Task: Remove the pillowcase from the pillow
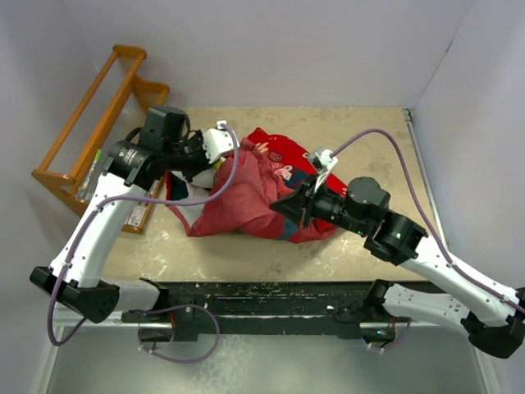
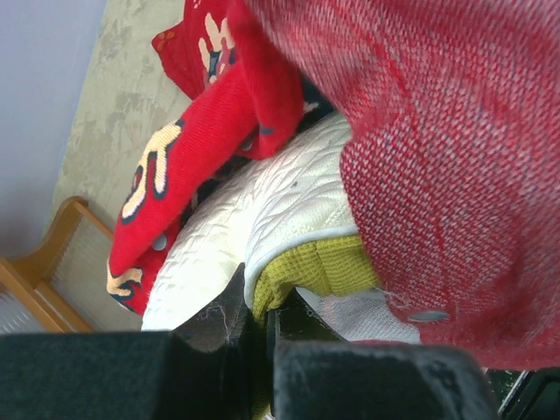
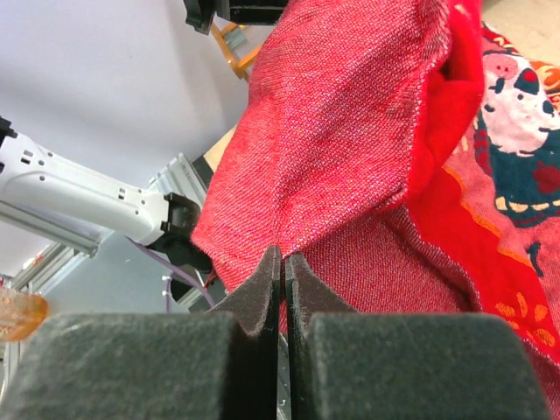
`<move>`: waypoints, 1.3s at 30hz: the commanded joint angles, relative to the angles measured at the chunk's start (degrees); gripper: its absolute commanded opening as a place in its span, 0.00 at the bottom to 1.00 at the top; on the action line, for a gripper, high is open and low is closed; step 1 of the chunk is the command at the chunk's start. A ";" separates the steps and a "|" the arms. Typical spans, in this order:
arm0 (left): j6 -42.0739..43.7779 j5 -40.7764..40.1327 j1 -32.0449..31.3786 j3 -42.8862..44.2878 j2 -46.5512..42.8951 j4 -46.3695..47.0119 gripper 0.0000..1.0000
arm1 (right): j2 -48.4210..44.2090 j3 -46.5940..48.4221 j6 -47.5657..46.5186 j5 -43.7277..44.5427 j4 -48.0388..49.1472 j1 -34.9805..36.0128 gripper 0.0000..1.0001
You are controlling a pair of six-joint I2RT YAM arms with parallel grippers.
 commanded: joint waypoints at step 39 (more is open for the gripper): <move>-8.69 -14.32 10.69 34.50 2.19 19.02 0.00 | -2.05 -9.57 19.25 52.45 -25.80 -1.64 0.00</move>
